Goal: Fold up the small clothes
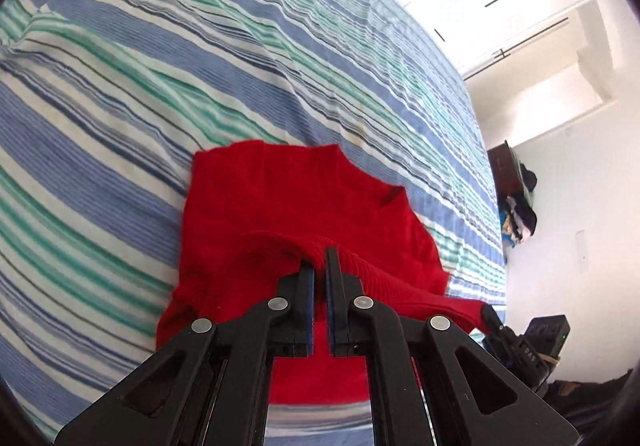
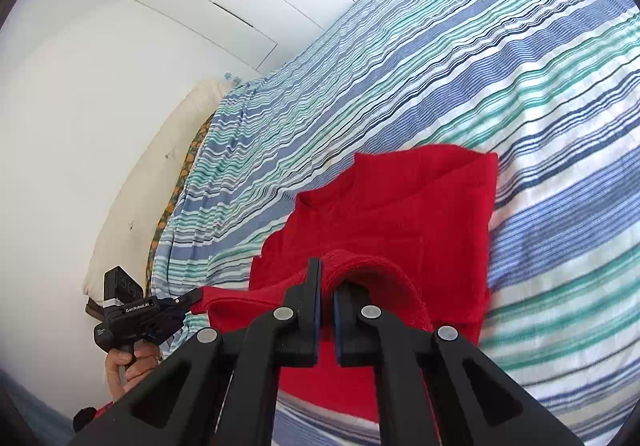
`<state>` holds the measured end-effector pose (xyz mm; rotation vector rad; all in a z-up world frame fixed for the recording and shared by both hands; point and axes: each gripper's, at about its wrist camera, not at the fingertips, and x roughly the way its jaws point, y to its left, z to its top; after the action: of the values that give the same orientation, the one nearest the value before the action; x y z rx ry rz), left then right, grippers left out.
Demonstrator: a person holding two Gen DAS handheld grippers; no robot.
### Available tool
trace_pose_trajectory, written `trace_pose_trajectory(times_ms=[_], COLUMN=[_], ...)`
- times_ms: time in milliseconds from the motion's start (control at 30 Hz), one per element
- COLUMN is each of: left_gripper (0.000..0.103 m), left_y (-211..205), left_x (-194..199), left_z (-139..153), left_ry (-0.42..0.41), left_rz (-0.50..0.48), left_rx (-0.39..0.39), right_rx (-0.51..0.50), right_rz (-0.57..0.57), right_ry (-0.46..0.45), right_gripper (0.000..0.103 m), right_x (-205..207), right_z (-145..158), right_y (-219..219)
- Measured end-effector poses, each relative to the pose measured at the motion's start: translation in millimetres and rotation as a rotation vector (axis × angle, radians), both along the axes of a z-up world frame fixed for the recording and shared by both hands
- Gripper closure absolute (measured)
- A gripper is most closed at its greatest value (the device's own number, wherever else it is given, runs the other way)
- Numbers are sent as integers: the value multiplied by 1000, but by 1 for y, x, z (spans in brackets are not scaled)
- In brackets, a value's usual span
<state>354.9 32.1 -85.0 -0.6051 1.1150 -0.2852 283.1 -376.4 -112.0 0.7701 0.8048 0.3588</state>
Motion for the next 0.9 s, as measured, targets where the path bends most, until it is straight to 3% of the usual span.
trace_pose_trajectory(times_ms=[167, 200, 233, 267, 300, 333, 367, 433, 533, 633, 667, 767, 833, 867, 900], left_gripper=[99, 93, 78, 67, 47, 39, 37, 30, 16, 5, 5, 4, 0, 0, 1], left_y=[-10, -11, -11, -9, -6, 0, 4, 13, 25, 47, 59, 107, 132, 142, 151], left_x=[68, 78, 85, 91, 93, 92, 88, 72, 35, -5, -14, -29, -29, -29, -34], left_z=[-31, -40, -47, -52, -55, -56, -54, -46, -36, -40, -47, -77, -112, -129, -132], left_ry=[33, 45, 62, 80, 85, 73, 50, -4, -75, -135, -138, -101, -60, -31, -62], left_rz=[25, 36, 53, 72, 85, 95, 99, 84, 54, 41, 55, 127, 176, 167, 164], left_rx=[105, 133, 176, 221, 250, 269, 276, 290, 393, 603, 678, 830, 990, 1021, 929], right_rx=[-37, -45, -61, -88, -128, -166, -187, -202, -358, -534, -583, -690, -774, -810, -832], right_rz=[-38, -49, -61, -74, -88, -103, -113, -98, 1, 90, 93, 55, 31, 35, 44], right_ry=[36, 54, 76, 96, 119, 132, 129, 67, -49, -124, -134, -130, -95, -56, -5], right_gripper=[98, 97, 96, 88, 64, 51, 40, 40, 40, 38, 32, 19, 18, 18, 18], right_x=[81, 94, 105, 113, 120, 123, 121, 109, 84, 33, 12, -51, -79, -86, -89], right_z=[-15, -21, -28, -34, -40, -43, -44, -35, -14, -5, -7, -26, -49, -65, -80], right_y=[-4, -4, -4, -3, -5, -4, -4, -5, 18, 44, 51, 65, 76, 81, 84])
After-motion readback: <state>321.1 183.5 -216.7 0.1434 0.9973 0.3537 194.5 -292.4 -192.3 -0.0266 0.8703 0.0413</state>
